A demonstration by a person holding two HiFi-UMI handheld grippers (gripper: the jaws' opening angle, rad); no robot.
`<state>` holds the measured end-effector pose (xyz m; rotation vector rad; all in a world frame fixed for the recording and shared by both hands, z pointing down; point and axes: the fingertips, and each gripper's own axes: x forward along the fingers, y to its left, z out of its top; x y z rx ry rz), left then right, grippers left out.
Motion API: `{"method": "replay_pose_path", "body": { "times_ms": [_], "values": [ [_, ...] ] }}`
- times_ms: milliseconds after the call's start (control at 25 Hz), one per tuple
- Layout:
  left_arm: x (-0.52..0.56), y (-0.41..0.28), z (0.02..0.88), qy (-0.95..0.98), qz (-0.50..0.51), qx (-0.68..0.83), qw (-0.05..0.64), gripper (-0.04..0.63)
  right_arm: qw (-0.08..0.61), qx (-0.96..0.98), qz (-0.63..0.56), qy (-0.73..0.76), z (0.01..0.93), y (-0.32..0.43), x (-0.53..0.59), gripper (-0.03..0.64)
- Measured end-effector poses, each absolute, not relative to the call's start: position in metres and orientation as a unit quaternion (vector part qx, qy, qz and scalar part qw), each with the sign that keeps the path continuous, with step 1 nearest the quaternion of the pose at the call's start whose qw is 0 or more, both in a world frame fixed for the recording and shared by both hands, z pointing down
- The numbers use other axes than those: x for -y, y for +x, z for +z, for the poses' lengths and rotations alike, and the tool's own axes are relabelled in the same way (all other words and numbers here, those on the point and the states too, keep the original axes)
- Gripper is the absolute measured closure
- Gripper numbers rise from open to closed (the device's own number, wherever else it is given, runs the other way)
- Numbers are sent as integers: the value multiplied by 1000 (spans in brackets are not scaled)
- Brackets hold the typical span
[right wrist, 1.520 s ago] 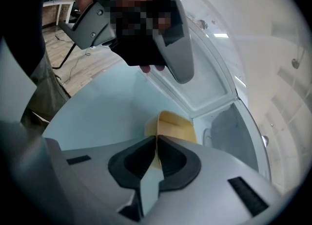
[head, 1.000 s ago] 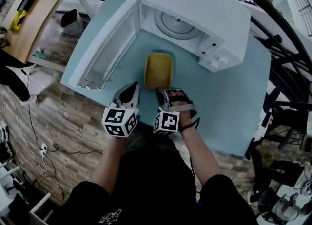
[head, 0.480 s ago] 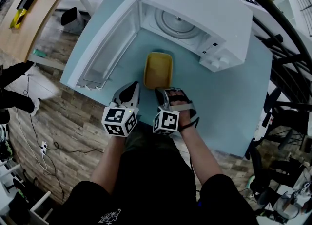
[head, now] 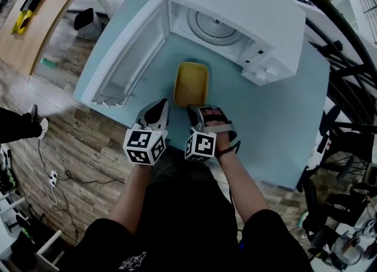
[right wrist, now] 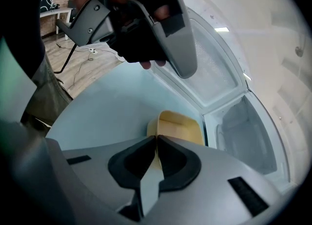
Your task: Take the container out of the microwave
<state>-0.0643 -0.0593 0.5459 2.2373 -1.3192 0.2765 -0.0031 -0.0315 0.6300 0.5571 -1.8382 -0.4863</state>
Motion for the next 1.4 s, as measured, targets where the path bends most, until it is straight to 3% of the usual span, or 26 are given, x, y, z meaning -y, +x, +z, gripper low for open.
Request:
{"method": "replay_pose_path", "body": {
  "times_ms": [1080, 1160, 1400],
  "values": [
    [50, -66, 551, 821, 106, 496, 262, 588, 535, 793, -181, 229, 639, -2, 24, 592],
    [50, -65, 549, 821, 107, 497, 261, 588, 531, 795, -177, 231, 637, -1, 23, 541],
    [51, -63, 542, 822, 109, 499, 253, 588, 513, 806, -168, 243, 623, 4, 23, 531]
  ]
}}
